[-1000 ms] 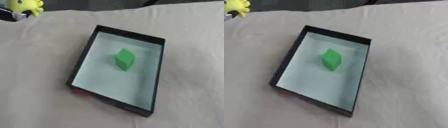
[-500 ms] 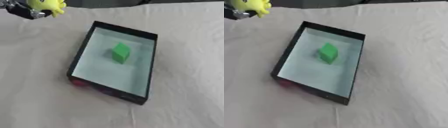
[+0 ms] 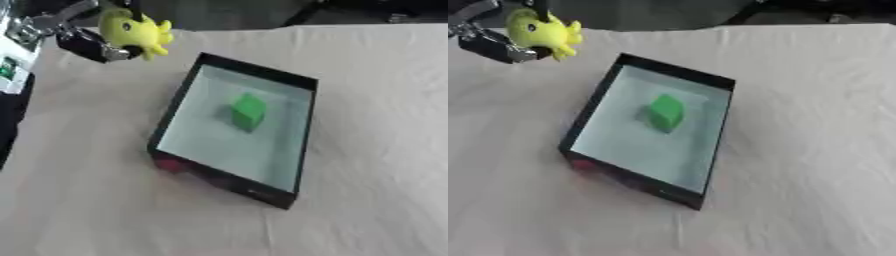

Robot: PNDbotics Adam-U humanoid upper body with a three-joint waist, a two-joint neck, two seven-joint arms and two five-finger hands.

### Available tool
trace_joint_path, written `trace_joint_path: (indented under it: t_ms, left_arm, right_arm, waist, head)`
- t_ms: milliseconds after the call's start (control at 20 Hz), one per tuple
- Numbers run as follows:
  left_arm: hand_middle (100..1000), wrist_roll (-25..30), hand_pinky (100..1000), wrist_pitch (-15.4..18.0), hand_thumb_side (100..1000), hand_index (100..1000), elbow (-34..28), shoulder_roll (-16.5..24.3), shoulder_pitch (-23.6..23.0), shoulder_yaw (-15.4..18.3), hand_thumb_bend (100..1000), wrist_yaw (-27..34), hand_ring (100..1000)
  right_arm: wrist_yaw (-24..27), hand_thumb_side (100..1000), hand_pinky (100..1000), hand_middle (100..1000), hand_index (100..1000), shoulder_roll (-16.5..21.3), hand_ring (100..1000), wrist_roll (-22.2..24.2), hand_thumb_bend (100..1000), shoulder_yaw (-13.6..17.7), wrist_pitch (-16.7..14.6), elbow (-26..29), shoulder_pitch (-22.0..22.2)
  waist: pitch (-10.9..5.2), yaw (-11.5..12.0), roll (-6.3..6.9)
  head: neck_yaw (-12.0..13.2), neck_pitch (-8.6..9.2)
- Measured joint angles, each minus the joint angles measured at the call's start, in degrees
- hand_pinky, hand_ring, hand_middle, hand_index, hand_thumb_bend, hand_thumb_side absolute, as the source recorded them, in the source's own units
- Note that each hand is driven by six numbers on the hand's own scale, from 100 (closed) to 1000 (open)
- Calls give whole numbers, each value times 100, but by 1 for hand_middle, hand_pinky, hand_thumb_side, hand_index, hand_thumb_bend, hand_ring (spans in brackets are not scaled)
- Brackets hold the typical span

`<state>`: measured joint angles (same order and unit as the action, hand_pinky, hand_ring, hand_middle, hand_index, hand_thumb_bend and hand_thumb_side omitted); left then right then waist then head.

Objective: Pick up objects on the table and place them in the box.

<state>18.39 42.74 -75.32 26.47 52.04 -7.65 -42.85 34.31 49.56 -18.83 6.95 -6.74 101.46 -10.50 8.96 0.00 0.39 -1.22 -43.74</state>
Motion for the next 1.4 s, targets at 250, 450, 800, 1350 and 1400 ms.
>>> trace_joint_path:
  t_ms: [250, 450, 800, 1350, 1400]
  left_arm:
    - [524, 155, 492, -33, 100, 567, -312, -262, -152, -100, 360, 125, 487]
    - [520, 249, 484, -116, 100, 564, -515, -510, -165, -104, 351, 139, 484]
    - [516, 513, 464, -232, 100, 553, -463, -925, -345, -117, 324, 57, 479]
    - [562, 131, 502, -353, 100, 617, 294, -1562, -371, 25, 305, -630, 495]
    - [567, 58, 504, -402, 100, 623, 386, -1606, -373, 50, 305, -661, 497]
  right_arm:
    - [-27, 545, 1000, 970, 869, 29, 948, -7, 100, 9, -16, -27, 51]
    - [-60, 544, 1000, 969, 868, 50, 947, -2, 100, 8, -26, -28, 69]
    - [-196, 537, 1000, 965, 865, 229, 945, 35, 100, -64, -49, -30, 84]
    - [-286, 546, 1000, 965, 865, 366, 945, 160, 100, -310, -12, -27, -238]
    - [-288, 548, 1000, 965, 865, 366, 945, 174, 100, -321, -3, -27, -264]
  waist:
    - [-1, 6, 14]
    - [-1, -23, 16]
    - [76, -189, -10]
    - [270, -437, -64]
    - [277, -444, -67]
  head:
    - [-201, -2]
    - [-284, -23]
    - [-393, -38]
    - [-370, -40]
    - [-363, -40]
